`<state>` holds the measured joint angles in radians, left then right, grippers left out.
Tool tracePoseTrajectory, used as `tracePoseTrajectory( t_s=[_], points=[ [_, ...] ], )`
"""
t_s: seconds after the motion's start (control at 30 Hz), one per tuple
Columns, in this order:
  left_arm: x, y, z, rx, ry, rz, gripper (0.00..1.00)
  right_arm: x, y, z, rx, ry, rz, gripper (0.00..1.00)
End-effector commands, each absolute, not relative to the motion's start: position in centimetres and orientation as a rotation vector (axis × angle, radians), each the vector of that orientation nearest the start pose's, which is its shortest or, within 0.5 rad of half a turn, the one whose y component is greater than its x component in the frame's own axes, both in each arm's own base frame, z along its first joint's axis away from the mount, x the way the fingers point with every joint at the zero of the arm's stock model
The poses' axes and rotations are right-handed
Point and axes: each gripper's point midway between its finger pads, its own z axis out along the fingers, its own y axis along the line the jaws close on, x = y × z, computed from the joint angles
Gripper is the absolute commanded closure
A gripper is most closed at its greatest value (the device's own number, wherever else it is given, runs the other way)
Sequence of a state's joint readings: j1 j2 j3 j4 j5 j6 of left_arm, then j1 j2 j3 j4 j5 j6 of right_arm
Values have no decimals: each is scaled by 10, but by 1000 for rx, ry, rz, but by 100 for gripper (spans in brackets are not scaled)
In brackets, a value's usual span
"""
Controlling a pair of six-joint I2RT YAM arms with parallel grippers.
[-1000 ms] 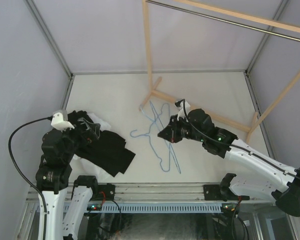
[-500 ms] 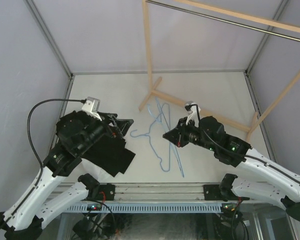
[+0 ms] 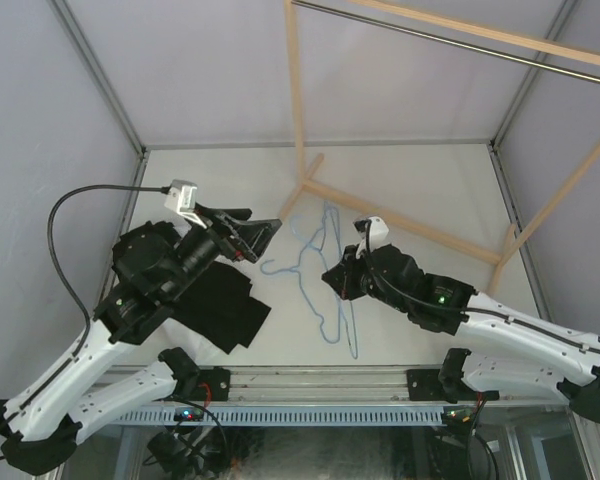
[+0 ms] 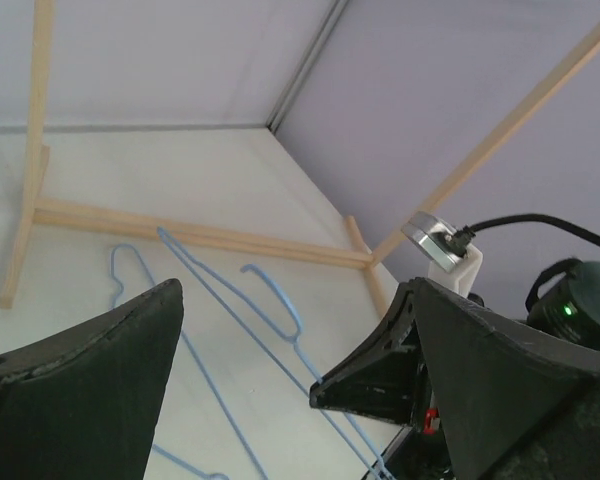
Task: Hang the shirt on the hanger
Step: Adjust the hanger.
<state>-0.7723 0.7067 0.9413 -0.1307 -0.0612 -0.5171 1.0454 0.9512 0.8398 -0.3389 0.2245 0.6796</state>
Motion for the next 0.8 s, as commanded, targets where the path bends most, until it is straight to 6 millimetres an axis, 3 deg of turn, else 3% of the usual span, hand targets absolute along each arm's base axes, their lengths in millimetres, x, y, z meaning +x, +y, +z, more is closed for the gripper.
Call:
tracePoseTrajectory(
  t_s=[0.0,0.17,0.37,0.57,0.77],
  points=[
    [215,-221,401,78,1548,-1020,1,176,299,240,-302,2043,890,100],
    [217,-223,388,146,1596,-957,2,165,307,251,-395,2006,953,100],
    [195,-190,415,291,1446,-822,0,164,281,252,-371,2058,982,100],
    [178,-158,417,431,1233,-629,0,146,263,293,-412,1966,1232,100],
    [159,-181,383,801,994,-490,5,116,270,327,-497,1889,1493,100]
  ],
)
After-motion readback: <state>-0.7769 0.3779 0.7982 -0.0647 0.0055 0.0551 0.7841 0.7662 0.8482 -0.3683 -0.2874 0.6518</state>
